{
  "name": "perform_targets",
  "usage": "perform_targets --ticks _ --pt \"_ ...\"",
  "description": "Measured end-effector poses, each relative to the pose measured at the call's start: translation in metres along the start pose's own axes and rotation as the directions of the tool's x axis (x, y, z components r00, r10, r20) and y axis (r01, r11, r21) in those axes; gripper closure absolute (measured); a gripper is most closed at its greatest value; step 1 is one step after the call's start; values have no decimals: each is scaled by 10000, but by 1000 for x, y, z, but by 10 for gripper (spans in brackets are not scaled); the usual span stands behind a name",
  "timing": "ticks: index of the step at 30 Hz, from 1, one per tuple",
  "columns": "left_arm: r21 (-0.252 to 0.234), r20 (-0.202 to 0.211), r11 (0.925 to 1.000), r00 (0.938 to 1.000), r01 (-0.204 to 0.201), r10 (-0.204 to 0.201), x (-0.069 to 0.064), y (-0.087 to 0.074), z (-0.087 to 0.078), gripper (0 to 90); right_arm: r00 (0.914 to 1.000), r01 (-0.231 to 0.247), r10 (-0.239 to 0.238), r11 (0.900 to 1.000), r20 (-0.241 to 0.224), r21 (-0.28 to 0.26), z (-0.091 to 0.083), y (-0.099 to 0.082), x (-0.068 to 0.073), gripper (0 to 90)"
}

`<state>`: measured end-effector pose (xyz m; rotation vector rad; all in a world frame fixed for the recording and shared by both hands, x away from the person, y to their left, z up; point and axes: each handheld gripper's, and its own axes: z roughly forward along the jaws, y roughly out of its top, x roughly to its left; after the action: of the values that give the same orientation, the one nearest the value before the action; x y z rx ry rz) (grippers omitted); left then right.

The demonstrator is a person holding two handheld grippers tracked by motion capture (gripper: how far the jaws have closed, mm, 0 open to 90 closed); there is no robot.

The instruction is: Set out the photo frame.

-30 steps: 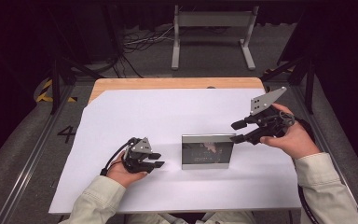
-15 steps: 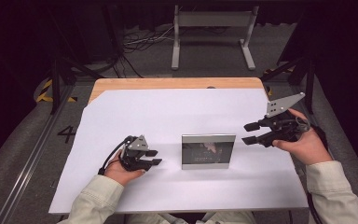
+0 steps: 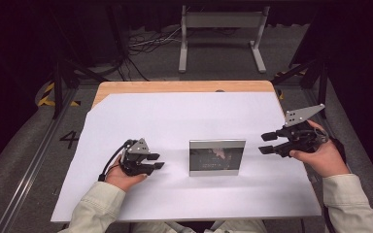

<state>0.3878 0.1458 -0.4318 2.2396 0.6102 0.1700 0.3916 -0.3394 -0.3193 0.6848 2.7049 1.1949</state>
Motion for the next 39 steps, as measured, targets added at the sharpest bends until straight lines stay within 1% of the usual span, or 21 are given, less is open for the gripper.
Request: perform_targets --ticks 6,13,21,26,28,29,31,32,35,39 --pt "-130 -1 9999 10000 77 -77 2 0 -2 603 9995 -303 303 9993 -8 -209 5 -13 -4 459" --pt "-182 -27 9997 9999 143 -143 4 -1 -3 603 9981 -612 612 9978 -11 -269 14 -28 -7 450" --pt "-198 -122 9995 9996 250 -252 5 -2 -3 604 9944 -1058 1056 9916 -64 -748 25 -48 -7 426" --pt "-202 -109 9994 9995 279 -281 6 -3 -3 604 9919 -1241 1260 9881 151 -914 31 -59 -7 399" --pt "-203 -112 9994 9995 288 -290 6 -3 -3 604 9895 -1364 1406 9847 322 -1082 32 -62 -6 388" --pt "-215 -118 9993 9995 300 -303 6 -3 -3 604 9879 -1420 1483 9823 442 -1218 33 -64 -6 368" --pt "-229 -126 9992 9994 326 -329 6 -3 -3 604 9858 -1444 1546 9796 655 -1396 36 -68 -6 354" --pt "-230 -129 9992 9994 327 -330 6 -3 -3 604 9847 -1435 1555 9795 782 -1417 37 -70 -5 350" --pt "-220 -113 9991 9993 353 -356 7 -4 -3 604 9831 -1429 1575 9788 930 -1465 39 -74 -5 348" --pt "-223 -116 9990 9992 381 -384 7 -4 -3 604 9804 -1409 1579 9800 1181 -1408 43 -80 -5 296"
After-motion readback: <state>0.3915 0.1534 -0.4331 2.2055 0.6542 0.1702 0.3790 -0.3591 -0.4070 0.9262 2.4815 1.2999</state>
